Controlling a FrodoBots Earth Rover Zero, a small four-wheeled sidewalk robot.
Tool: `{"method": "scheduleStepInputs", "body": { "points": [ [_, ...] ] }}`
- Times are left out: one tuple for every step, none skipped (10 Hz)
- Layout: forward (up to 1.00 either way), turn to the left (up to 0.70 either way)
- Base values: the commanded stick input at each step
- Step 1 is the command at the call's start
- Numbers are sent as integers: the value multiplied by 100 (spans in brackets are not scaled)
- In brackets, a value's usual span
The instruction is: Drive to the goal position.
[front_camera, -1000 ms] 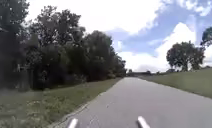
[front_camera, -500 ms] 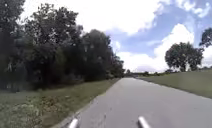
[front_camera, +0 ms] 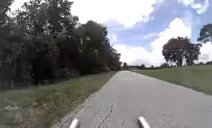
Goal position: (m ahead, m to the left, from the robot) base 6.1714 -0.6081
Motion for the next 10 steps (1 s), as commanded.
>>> {"method": "scheduleStepInputs", "body": {
  "points": [
    [70,0],
    [70,0],
    [70,0],
    [70,0],
    [70,0],
    [70,0],
    [70,0],
    [70,0],
    [70,0],
    [70,0]
  ]
}}
